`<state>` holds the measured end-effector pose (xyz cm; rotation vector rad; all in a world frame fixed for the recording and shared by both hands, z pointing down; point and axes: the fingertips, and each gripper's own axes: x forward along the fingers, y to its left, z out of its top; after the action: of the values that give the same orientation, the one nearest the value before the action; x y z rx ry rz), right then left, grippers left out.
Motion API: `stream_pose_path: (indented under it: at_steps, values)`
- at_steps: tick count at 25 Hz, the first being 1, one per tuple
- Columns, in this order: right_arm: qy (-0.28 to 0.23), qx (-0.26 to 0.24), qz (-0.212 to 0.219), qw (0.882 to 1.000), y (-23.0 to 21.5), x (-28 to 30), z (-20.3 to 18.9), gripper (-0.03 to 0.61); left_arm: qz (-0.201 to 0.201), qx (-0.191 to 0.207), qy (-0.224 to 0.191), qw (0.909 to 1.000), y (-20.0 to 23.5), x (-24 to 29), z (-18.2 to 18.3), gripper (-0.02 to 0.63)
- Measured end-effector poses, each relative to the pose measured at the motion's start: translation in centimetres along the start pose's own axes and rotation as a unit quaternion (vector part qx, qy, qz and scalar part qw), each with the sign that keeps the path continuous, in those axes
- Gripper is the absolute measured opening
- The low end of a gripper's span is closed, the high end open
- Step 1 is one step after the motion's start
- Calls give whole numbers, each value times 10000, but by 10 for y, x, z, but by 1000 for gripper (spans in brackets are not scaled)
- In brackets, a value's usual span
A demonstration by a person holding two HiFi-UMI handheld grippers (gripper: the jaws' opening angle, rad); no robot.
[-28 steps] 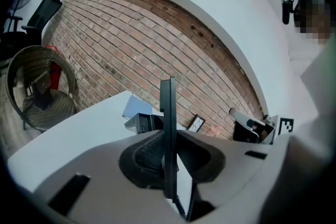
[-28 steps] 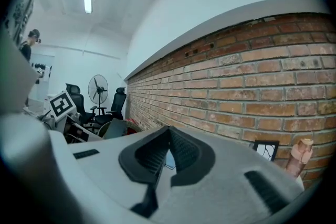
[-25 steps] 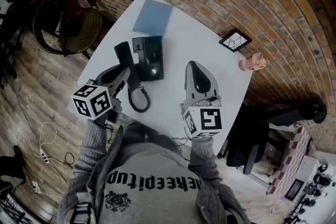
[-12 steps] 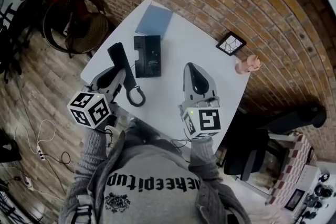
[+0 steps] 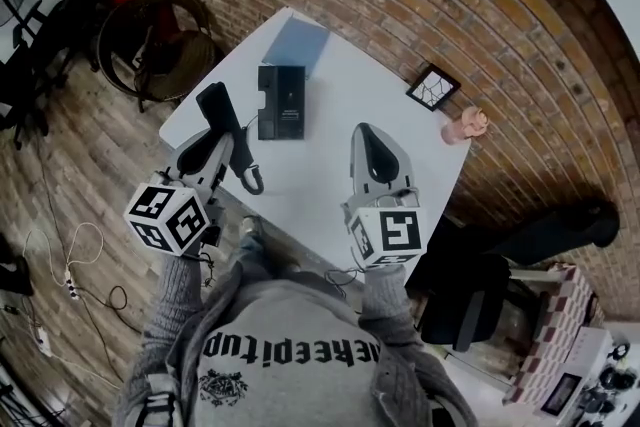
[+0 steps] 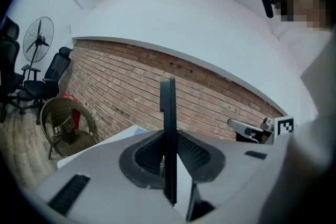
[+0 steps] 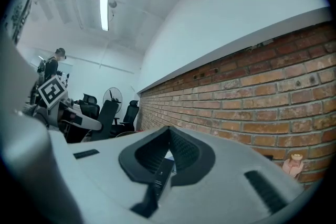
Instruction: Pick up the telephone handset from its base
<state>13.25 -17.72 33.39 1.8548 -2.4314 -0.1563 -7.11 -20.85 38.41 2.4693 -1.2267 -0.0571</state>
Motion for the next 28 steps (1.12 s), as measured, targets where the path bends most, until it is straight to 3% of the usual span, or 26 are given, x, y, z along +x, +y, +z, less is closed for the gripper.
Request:
stream_pose_path:
  at_steps: [8,28]
  values:
    - [-184,-79,78,9998,6,-36,16,6,218,426,-345,9983,-30,-36,9,67]
    - [-543,-219,78,9983,12,-105,42,5,702,1012,-1017,9872,-79,-108,28,67]
